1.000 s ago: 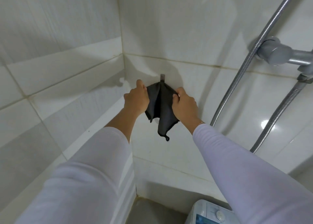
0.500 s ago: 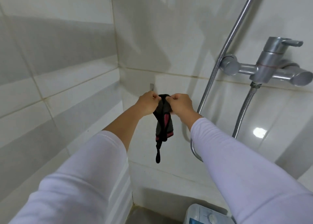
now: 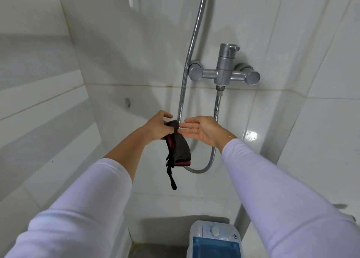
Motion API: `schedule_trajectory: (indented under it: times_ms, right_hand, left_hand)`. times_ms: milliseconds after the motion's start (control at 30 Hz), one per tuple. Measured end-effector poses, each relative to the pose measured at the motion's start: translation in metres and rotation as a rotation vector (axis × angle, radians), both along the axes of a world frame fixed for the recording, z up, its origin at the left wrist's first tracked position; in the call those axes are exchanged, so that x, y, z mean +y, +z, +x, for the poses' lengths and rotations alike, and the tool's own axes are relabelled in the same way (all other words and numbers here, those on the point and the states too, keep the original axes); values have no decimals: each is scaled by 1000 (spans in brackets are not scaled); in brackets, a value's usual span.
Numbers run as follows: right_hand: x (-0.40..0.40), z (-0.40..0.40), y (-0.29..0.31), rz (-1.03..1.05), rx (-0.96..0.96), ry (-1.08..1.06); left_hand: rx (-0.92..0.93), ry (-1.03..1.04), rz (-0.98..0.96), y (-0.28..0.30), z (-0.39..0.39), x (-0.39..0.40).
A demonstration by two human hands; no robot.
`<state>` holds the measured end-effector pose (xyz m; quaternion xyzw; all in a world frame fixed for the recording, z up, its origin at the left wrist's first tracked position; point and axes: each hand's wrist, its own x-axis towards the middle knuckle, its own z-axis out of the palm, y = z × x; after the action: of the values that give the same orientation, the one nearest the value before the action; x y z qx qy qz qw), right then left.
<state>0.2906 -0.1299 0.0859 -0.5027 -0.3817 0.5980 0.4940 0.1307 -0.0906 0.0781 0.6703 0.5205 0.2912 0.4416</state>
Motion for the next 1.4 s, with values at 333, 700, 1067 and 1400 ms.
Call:
schedule_trajectory:
  times_ms: [333, 700, 1067, 1400]
  right_hand:
    - [-56, 90, -72, -253, -276, 145]
    - [-86, 140, -97, -351, -274, -146]
    - [-100, 193, -193, -450, -430, 40]
    - [-73, 220, -368, -430, -870, 200]
  left_hand:
    - [-237, -202, -268, -13, 67, -28]
    - [-154, -305, -640, -88, 128, -53]
    - [137, -412, -454, -177, 175, -47]
    - [639, -536, -13, -329, 213, -27]
